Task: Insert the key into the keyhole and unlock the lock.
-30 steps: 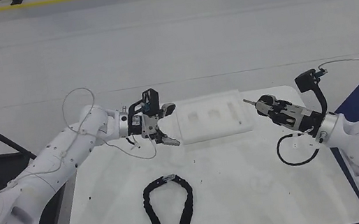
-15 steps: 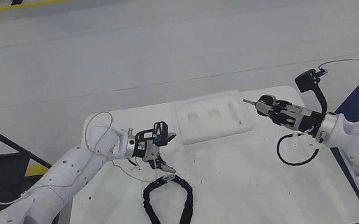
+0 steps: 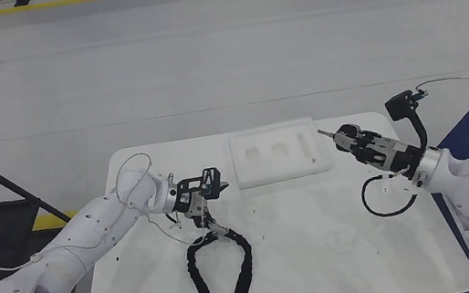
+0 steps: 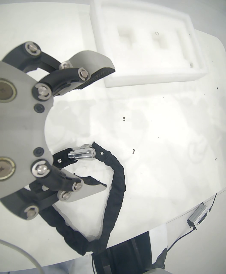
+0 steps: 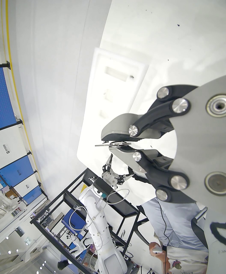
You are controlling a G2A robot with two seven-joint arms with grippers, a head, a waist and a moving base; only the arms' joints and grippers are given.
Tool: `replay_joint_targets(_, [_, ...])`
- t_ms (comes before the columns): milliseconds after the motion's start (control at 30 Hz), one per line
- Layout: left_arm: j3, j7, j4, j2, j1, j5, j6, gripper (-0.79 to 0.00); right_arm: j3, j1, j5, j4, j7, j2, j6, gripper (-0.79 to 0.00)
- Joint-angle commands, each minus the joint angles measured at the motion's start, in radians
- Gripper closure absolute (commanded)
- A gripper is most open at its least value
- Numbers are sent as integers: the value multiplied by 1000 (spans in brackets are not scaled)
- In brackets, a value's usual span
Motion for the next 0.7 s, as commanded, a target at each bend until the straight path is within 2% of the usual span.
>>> replay_joint_targets(0, [0,0,0,0,-1,-1,0,-785,0,0,0,0,0,0,0,0])
replay_joint_targets(300, [0,0,0,0,-1,-1,0,-785,0,0,0,0,0,0,0,0])
replay_joint_targets(467, [-32,-25,-21,4,33,-48,25,-785,0,0,0,0,0,0,0,0])
replay_joint_targets(567, [-58,14,-20,22,65,-58,42,-785,0,0,0,0,0,0,0,0])
replay_joint_targets(667, [-84,67,-26,52,107,-39,61,-785,0,0,0,0,0,0,0,0])
